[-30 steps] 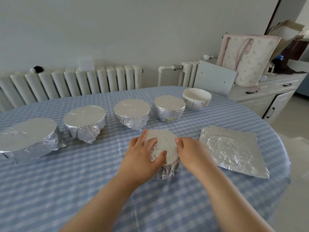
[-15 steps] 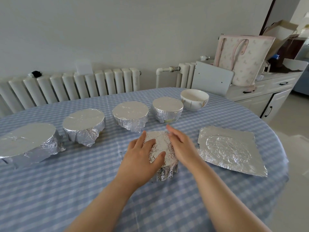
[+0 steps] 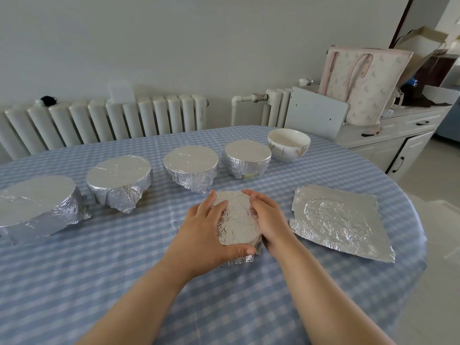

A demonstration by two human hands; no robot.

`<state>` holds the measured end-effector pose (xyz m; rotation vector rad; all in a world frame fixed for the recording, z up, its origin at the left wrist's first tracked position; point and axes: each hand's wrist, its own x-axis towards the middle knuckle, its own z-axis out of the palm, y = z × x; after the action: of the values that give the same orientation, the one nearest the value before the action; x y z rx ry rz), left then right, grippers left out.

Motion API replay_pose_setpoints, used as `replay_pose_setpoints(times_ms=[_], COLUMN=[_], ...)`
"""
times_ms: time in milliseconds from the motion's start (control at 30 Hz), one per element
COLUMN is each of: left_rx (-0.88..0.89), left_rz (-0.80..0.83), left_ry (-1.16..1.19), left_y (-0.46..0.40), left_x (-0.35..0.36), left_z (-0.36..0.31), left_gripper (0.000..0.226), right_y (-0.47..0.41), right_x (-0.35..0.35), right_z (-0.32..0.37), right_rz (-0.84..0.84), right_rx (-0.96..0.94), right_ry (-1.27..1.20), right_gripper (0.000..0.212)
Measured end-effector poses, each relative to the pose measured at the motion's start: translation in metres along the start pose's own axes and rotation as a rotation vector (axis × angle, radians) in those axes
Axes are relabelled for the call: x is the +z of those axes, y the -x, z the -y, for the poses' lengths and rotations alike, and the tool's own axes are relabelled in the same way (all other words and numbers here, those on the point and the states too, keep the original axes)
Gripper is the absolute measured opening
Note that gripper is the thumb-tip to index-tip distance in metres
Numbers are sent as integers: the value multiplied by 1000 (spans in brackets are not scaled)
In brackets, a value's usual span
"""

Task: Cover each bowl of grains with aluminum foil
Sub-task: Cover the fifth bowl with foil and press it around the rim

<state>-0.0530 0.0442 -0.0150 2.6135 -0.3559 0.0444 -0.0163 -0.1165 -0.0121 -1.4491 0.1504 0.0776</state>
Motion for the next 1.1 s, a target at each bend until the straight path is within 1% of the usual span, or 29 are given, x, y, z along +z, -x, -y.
replay_pose_setpoints(times_ms=[100,267,500,600,733,800,867,967,1000,1033,1100], left_rx=[-6,11,34,13,-42,-49,-68,-73,-80,-86,-41], left_rz=[-47,-112,-169,-149,-59,-39,-50,-154,-186,-213,-255], left_ry=[-13,2,39,46,45,20,0,-107,-155,-185,-165], left_y=[-1,-1,0,0,3,11,19,20,19,17,13], left_x=[4,9,12,10,4,0,-6,-16,-18,-19,-17], left_z=[-1,-1,0,-1,-2,-5,-7,-3,0,4,12], left_gripper=[134,125,120,125,142,139,133,123,120,117,110], right_y=[-1,-4,-4,-3,-4,-4,-6,-6,-6,-6,-2], right_x=[1,2,1,3,1,0,1,1,1,0,-5], right_z=[-1,-2,-5,-5,-2,2,7,12,12,12,8], right_rz=[-3,-13,-8,-29,3,18,54,126,106,42,-147], right_rx=[20,24,22,33,31,12,27,78,67,39,-35], right_ry=[0,-5,-71,-105,-78,-38,19,132,152,140,25], right_gripper=[27,26,31,27,23,22,28,44,46,46,39])
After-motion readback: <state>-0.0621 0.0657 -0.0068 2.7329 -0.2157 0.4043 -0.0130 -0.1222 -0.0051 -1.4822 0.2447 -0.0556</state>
